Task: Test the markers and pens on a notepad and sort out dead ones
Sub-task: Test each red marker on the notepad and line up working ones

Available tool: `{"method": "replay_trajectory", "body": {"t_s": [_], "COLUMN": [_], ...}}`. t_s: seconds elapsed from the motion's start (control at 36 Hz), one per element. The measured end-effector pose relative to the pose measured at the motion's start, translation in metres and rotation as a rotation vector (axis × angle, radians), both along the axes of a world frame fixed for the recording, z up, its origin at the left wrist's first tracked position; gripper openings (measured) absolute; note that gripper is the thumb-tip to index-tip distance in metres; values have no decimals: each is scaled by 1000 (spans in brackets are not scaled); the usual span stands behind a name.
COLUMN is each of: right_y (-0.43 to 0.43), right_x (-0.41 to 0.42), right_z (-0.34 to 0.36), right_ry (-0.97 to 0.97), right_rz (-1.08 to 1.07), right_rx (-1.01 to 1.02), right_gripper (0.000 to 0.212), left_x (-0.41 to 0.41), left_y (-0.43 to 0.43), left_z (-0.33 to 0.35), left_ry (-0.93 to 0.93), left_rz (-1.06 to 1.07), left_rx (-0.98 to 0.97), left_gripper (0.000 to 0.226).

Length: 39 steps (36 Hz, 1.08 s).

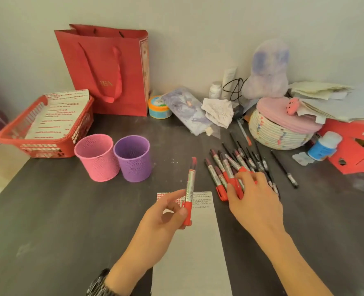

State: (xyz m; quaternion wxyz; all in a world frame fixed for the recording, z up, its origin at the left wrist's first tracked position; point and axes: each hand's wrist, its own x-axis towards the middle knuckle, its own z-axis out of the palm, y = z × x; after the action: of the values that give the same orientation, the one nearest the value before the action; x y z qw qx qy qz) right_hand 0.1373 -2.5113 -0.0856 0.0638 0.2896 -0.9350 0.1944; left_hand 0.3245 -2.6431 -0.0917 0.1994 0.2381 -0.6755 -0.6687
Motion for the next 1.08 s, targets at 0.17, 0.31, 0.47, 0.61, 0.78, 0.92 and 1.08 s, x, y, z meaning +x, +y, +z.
{"method": "replay_trajectory", "body": {"t_s": [0.17, 0.31, 0.47, 0.61, 0.78, 0.92, 1.08], "right_y": [10, 22, 33, 40, 40, 43, 34], "right_x": [59, 94, 119, 124, 123, 120, 118], "right_z": [9, -5, -21, -28, -32, -37, -28], "right_ry": [-936, -1050, -906, -869, -877, -955, -1222], "right_rz": [167, 139, 203, 202, 149, 110, 102], "right_rx": [-631, -818, -924, -929, -964, -1058, -1361], "right_gripper": [38, 35, 24, 33, 44, 51, 15], "left_x": [21, 34, 36, 33, 27, 18, 21], "left_y": [16, 29, 42, 48, 58, 64, 59], "left_z": [2, 1, 0, -7, -11, -10, -11], "left_ry": [-158, -186, -279, -363, -411, -385, -354], "left_rz": [-140, -166, -258, -302, -247, -279, -259], "left_rx": [-40, -57, -288, -482, -684, -591, -781], "left_gripper": [32, 34, 20, 46, 68, 66, 50]}}
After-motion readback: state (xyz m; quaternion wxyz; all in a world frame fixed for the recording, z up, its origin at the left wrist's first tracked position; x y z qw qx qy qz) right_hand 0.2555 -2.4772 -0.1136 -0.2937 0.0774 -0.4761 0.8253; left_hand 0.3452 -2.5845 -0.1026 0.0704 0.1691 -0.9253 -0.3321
